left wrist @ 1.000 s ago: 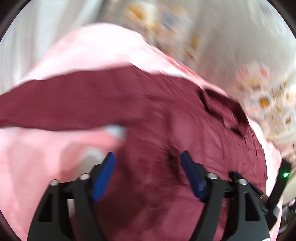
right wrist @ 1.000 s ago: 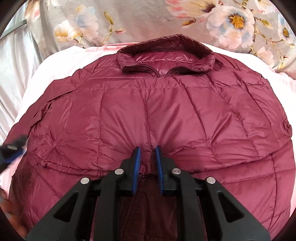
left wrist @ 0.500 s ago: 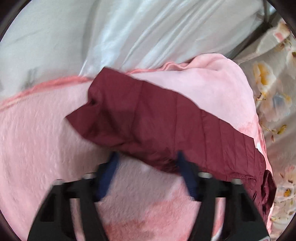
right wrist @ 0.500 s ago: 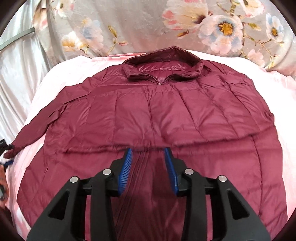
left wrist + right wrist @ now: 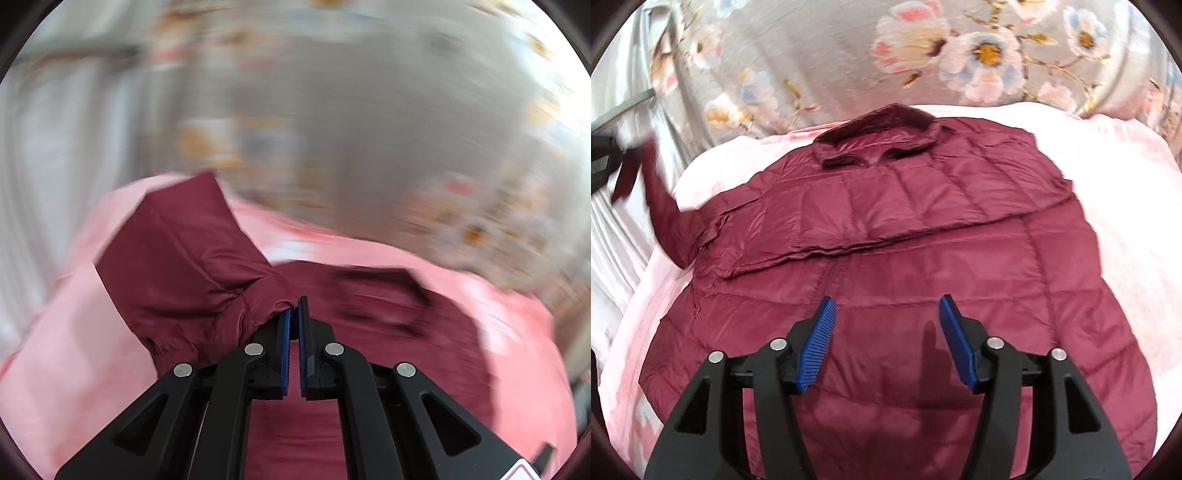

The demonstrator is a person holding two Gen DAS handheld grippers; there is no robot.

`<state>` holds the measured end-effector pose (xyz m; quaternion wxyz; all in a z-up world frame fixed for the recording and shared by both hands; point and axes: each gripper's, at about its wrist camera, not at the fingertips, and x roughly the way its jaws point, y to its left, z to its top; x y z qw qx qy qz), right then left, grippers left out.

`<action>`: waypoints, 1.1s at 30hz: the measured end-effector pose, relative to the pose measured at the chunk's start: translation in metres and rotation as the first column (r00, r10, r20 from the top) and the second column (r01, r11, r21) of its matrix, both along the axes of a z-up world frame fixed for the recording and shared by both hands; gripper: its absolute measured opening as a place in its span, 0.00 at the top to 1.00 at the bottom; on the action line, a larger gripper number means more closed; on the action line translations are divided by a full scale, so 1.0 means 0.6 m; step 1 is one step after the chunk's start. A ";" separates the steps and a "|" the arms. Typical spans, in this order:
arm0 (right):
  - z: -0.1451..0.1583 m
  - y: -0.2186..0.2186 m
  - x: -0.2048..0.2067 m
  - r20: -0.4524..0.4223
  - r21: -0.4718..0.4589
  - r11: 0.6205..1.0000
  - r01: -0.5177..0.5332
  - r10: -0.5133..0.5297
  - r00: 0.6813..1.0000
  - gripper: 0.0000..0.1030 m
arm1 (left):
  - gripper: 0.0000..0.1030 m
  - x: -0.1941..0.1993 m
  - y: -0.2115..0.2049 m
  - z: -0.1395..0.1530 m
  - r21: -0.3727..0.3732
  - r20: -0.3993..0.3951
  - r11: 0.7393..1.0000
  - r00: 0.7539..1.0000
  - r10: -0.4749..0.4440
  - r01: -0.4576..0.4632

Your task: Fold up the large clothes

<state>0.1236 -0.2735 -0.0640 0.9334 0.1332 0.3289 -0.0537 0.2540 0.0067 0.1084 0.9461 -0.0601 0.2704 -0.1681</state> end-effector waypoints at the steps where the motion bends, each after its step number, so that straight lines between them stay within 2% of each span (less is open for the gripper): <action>1: 0.000 -0.009 -0.004 0.000 -0.002 1.000 0.010 -0.010 1.000 0.45 | 0.98 -0.008 -0.043 -0.004 -0.002 -0.013 0.998 0.998 -0.060 0.059; 2: 0.000 -0.017 -0.009 -0.001 -0.006 1.000 0.022 -0.022 1.000 0.45 | 0.97 -0.016 -0.082 -0.012 -0.007 -0.036 0.993 0.993 -0.115 0.115; 3: 0.000 -0.027 -0.014 -0.002 -0.012 0.999 0.033 -0.033 0.999 0.44 | 0.89 -0.025 -0.133 -0.029 -0.016 -0.077 0.983 0.980 -0.182 0.182; 5: -0.001 -0.051 -0.027 -0.002 -0.022 0.998 0.061 -0.061 0.998 0.41 | 0.75 -0.048 -0.183 -0.063 -0.038 -0.130 0.968 0.959 -0.252 0.249; 7: -0.001 -0.074 -0.038 0.000 -0.016 0.997 0.080 -0.080 0.997 0.39 | 0.37 -0.064 -0.205 -0.093 -0.053 -0.157 0.965 0.952 -0.264 0.259; 8: 0.000 -0.086 -0.043 0.002 -0.012 0.996 0.087 -0.087 0.996 0.39 | 0.34 -0.073 -0.205 -0.114 -0.067 -0.172 0.968 0.953 -0.249 0.241; 12: 0.013 -0.114 -0.043 0.024 0.000 0.996 0.090 -0.090 0.996 0.36 | 0.33 -0.071 -0.161 -0.164 -0.130 -0.213 0.973 0.953 -0.213 0.189; 16: 0.031 -0.123 -0.020 0.043 0.031 0.997 0.071 -0.073 0.996 0.35 | 0.33 -0.034 -0.074 -0.199 -0.205 -0.289 0.977 0.949 -0.122 0.063; 20: 0.044 -0.131 0.025 0.034 0.133 0.991 0.033 -0.038 0.999 0.33 | 0.33 0.032 0.022 -0.210 -0.247 -0.351 0.966 0.936 -0.011 -0.082; 23: 0.041 -0.135 0.064 0.023 0.181 0.983 0.020 -0.025 0.999 0.32 | 0.33 0.077 0.077 -0.223 -0.294 -0.394 0.942 0.919 0.032 -0.159; 26: 0.035 -0.150 0.087 0.011 0.161 0.984 0.077 -0.080 0.997 0.32 | 0.33 0.114 0.116 -0.245 -0.334 -0.442 0.917 0.896 0.050 -0.216; 29: 0.021 -0.179 0.103 -0.010 0.182 0.974 0.134 -0.134 0.991 0.32 | 0.34 0.144 0.153 -0.271 -0.381 -0.483 0.885 0.874 0.057 -0.268; 31: 0.008 -0.191 0.115 -0.029 0.209 0.968 0.138 -0.135 0.990 0.33 | 0.34 0.160 0.168 -0.287 -0.412 -0.508 0.863 0.860 0.049 -0.293; 33: -0.003 -0.189 0.132 -0.057 0.198 0.972 0.128 -0.119 0.991 0.40 | 0.34 0.171 0.177 -0.297 -0.452 -0.521 0.837 0.853 0.032 -0.308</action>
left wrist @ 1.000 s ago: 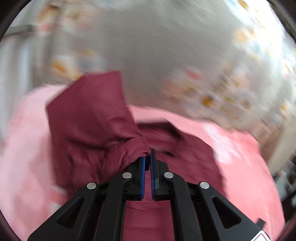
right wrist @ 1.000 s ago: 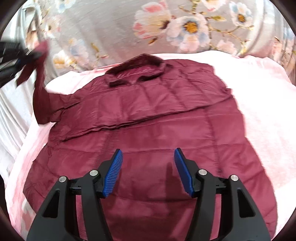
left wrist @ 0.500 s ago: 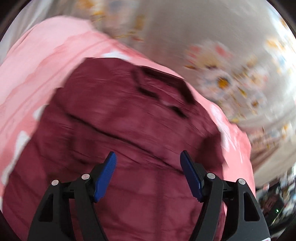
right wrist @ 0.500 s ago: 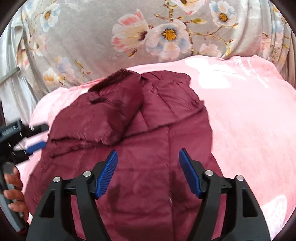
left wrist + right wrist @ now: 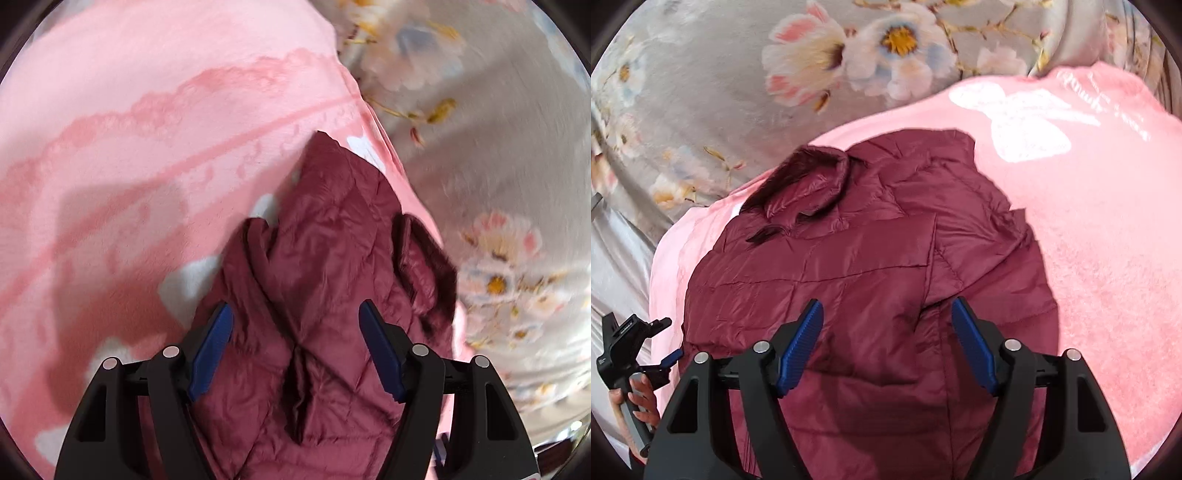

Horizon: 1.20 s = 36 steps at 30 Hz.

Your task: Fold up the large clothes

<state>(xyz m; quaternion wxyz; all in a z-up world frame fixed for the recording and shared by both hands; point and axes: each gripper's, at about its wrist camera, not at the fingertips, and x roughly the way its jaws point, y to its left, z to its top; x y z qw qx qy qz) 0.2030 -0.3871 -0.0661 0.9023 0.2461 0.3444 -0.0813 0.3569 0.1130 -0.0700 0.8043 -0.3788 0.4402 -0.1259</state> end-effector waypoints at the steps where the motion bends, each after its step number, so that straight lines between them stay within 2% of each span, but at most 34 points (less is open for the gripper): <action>1: -0.002 0.002 0.008 -0.009 -0.012 1.000 -0.010 0.010 1.000 0.42 | 0.34 0.003 0.002 -0.004 -0.020 -0.004 1.000 1.000 0.003 -0.003; 2: -0.004 0.009 0.017 -0.020 -0.036 0.999 -0.024 0.024 1.000 0.47 | 0.34 0.006 0.002 -0.006 -0.033 -0.006 0.999 1.000 0.001 -0.002; 4: -0.004 0.020 0.030 -0.031 -0.079 0.996 -0.042 0.039 0.999 0.67 | 0.35 0.012 0.002 -0.008 -0.052 -0.013 0.999 1.000 0.006 -0.007; 5: 0.000 0.023 0.038 -0.034 -0.100 0.993 -0.057 0.054 0.998 0.90 | 0.35 0.014 0.001 -0.008 -0.061 -0.012 0.998 1.000 0.007 -0.008; 6: 0.008 0.023 0.041 -0.022 -0.110 0.992 -0.064 0.061 0.998 0.95 | 0.35 0.015 0.003 -0.007 -0.064 -0.012 0.998 1.000 0.008 -0.008; 12: 0.111 -0.001 0.018 0.173 -0.192 0.981 -0.029 0.062 0.983 0.98 | 0.35 0.027 -0.012 0.006 -0.052 0.007 0.999 1.000 -0.015 0.015; 16: 0.127 -0.026 0.026 0.176 -0.244 0.969 0.019 0.025 0.984 0.98 | 0.35 0.038 -0.026 -0.001 -0.032 -0.010 0.999 1.000 -0.022 0.022; 18: 0.116 -0.039 0.029 0.160 -0.237 0.971 0.025 0.014 0.987 0.98 | 0.38 0.044 -0.035 -0.007 -0.001 -0.022 1.000 1.000 -0.022 0.022; 20: 0.089 -0.052 0.038 0.115 -0.203 0.979 0.006 0.018 0.993 0.98 | 0.52 0.045 -0.042 -0.008 0.066 -0.018 0.998 1.000 -0.012 0.013; 22: 0.060 -0.050 0.043 0.074 -0.182 0.983 -0.014 0.028 0.997 0.98 | 0.77 0.045 -0.052 -0.005 0.182 0.001 0.983 1.000 -0.004 0.003; 24: 0.028 -0.041 0.052 0.033 -0.175 0.984 -0.039 0.046 0.998 0.98 | 0.96 0.043 -0.060 -0.004 0.272 0.014 0.962 1.000 0.000 -0.004; 25: 0.018 -0.036 0.056 0.022 -0.172 0.984 -0.048 0.053 0.998 0.98 | 0.97 0.042 -0.065 -0.003 0.329 0.025 0.944 1.000 0.003 -0.012; 27: -0.008 -0.024 0.064 -0.010 -0.170 0.983 -0.068 0.067 0.998 0.97 | 0.98 0.037 -0.065 -0.004 0.393 0.041 0.919 0.999 0.022 -0.036; 29: -0.027 -0.018 0.071 -0.037 -0.180 0.981 -0.077 0.071 0.997 0.97 | 0.98 0.035 -0.062 -0.004 0.433 0.058 0.899 0.998 0.039 -0.060; 32: -0.059 -0.017 0.080 -0.078 -0.193 0.978 -0.081 0.067 0.995 0.97 | 0.98 0.039 -0.062 -0.014 0.455 0.056 0.889 0.998 0.031 -0.054; 36: -0.060 -0.021 0.081 -0.084 -0.191 0.979 -0.074 0.059 0.995 0.98 | 0.98 0.034 -0.079 -0.014 0.527 0.074 0.849 0.997 0.011 -0.048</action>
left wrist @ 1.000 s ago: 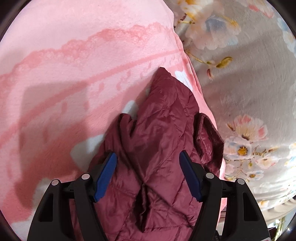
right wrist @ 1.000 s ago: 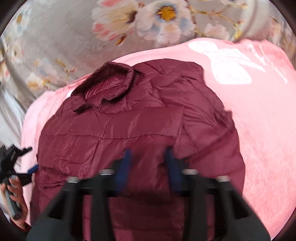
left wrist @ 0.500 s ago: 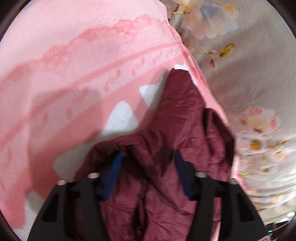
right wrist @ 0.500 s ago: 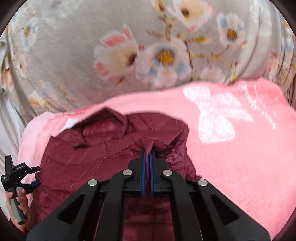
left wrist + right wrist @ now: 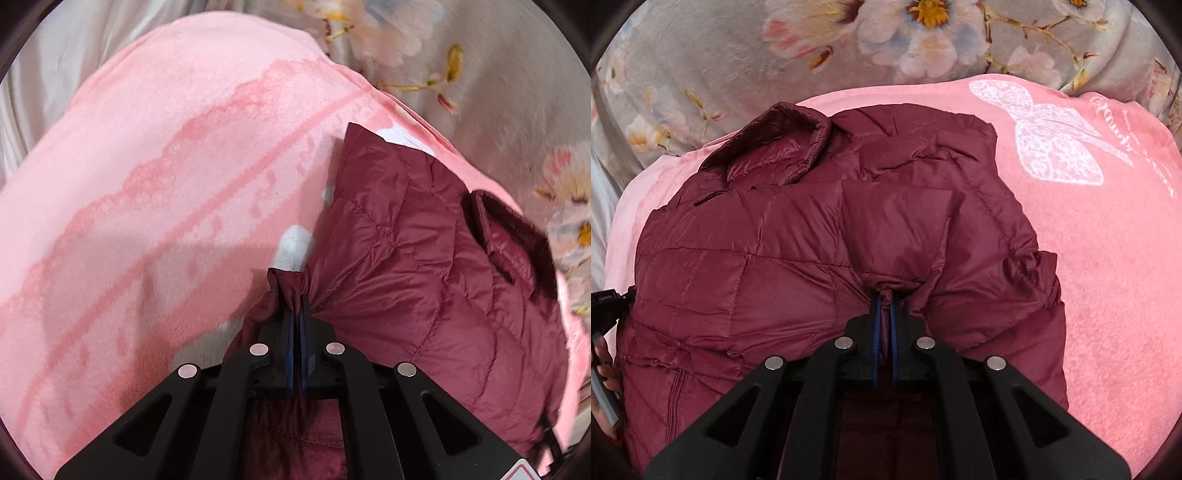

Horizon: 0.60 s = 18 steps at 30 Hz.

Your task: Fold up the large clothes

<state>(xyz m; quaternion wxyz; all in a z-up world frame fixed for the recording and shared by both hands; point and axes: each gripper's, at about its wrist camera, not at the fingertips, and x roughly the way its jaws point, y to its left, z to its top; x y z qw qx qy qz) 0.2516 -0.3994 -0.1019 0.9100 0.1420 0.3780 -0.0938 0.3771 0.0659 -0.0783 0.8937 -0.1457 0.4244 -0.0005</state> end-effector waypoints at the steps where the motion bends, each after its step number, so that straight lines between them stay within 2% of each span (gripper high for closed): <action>1: 0.001 0.001 -0.002 -0.003 -0.004 1.000 0.003 -0.003 1.000 0.98 | 0.97 -0.002 -0.005 0.003 0.024 0.000 1.000 1.000 -0.007 0.007; 4: 0.023 -0.001 -0.020 0.008 -0.011 0.999 0.040 -0.040 0.999 0.93 | 0.92 -0.017 -0.009 0.020 0.061 0.000 0.998 1.000 -0.021 0.021; 7: 0.065 0.000 -0.043 0.080 -0.046 0.995 0.090 -0.087 0.993 0.81 | 0.91 -0.047 -0.015 0.054 0.127 0.046 0.991 0.998 -0.037 0.031; 8: 0.080 0.003 -0.048 0.109 -0.055 0.993 0.101 -0.094 0.990 0.72 | 0.90 -0.059 -0.020 0.071 0.154 0.069 0.988 0.997 -0.042 0.031; 9: 0.099 0.010 -0.052 0.149 -0.051 0.993 0.102 -0.094 0.984 0.69 | 0.87 -0.065 -0.024 0.081 0.163 0.085 0.986 0.995 -0.047 0.032; 12: 0.128 0.044 -0.032 0.180 -0.024 0.999 0.025 -0.020 0.983 0.69 | 0.73 -0.080 -0.057 0.122 0.166 0.147 0.983 0.984 -0.103 0.078; 16: 0.117 0.109 0.024 0.129 -0.015 0.995 -0.100 0.101 0.987 0.73 | 0.72 -0.067 -0.134 0.140 0.134 0.135 0.970 0.966 -0.221 0.204; 18: 0.097 0.136 0.045 0.098 -0.026 0.992 -0.127 0.129 0.987 0.77 | 0.72 -0.057 -0.177 0.125 0.161 0.109 0.957 0.959 -0.262 0.243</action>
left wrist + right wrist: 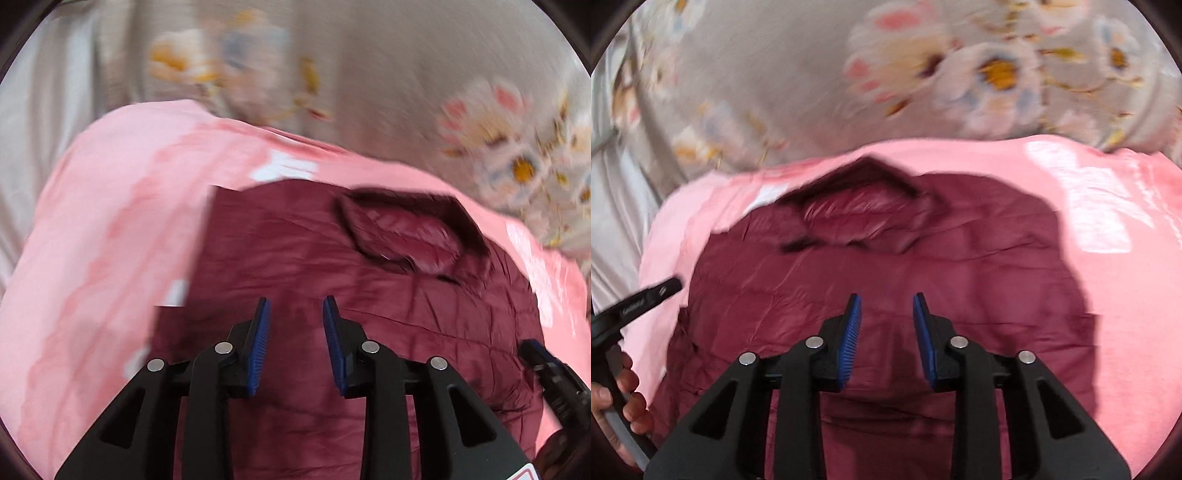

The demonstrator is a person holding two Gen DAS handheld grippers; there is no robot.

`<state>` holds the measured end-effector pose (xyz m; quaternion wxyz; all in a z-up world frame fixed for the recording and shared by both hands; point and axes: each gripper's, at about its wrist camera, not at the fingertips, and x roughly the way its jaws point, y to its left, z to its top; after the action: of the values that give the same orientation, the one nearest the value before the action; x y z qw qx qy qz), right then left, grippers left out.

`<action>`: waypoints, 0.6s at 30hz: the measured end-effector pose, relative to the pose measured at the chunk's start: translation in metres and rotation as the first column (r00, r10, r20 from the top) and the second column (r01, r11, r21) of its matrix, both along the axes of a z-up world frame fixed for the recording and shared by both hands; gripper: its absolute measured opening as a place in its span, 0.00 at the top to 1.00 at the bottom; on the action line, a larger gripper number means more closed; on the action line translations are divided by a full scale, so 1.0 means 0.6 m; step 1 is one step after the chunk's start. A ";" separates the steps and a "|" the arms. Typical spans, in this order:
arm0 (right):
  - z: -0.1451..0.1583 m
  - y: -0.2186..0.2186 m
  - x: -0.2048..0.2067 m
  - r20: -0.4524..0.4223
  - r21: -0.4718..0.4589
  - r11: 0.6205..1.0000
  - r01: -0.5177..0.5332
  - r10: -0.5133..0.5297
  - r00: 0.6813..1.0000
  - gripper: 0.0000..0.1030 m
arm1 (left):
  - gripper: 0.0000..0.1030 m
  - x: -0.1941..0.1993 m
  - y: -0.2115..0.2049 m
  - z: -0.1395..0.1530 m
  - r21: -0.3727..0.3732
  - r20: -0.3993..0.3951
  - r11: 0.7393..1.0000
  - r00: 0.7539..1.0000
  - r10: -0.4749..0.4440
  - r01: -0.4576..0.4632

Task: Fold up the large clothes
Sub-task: 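Move both tools to the jacket hem and close on it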

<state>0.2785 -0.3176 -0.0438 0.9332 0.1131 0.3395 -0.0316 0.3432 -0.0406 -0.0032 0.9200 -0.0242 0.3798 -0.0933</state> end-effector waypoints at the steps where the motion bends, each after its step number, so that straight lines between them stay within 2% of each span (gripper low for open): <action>1: -0.009 0.007 0.008 -0.014 0.004 1.000 -0.010 0.010 1.000 0.78 | 0.72 0.005 -0.012 -0.010 0.012 -0.011 1.000 1.000 -0.008 0.008; 3: -0.031 0.020 0.018 -0.044 0.007 1.000 -0.026 0.026 0.999 0.82 | 0.72 0.012 -0.035 -0.035 0.024 -0.043 0.999 0.999 -0.029 0.030; 6: -0.066 0.038 0.022 -0.083 -0.021 0.999 -0.040 0.038 0.996 0.83 | 0.72 0.017 -0.057 -0.075 0.053 -0.074 0.998 0.997 -0.037 0.040; 9: -0.084 0.044 0.019 -0.087 -0.046 0.998 -0.051 0.047 0.995 0.84 | 0.72 0.013 -0.061 -0.107 0.070 -0.061 0.997 0.997 -0.036 0.041; 13: -0.093 0.052 0.010 -0.084 -0.069 0.996 -0.053 0.047 0.995 0.84 | 0.72 0.005 -0.055 -0.122 0.050 -0.039 0.998 0.998 -0.039 0.041; 18: -0.096 0.059 0.011 -0.077 -0.100 0.994 -0.046 0.038 0.996 0.84 | 0.72 -0.004 -0.062 -0.125 0.087 -0.011 0.996 0.999 -0.034 0.035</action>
<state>0.2850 -0.2822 -0.1015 0.9249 0.0568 0.3745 -0.0334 0.3410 -0.0776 -0.0784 0.9166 0.0220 0.3884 -0.0923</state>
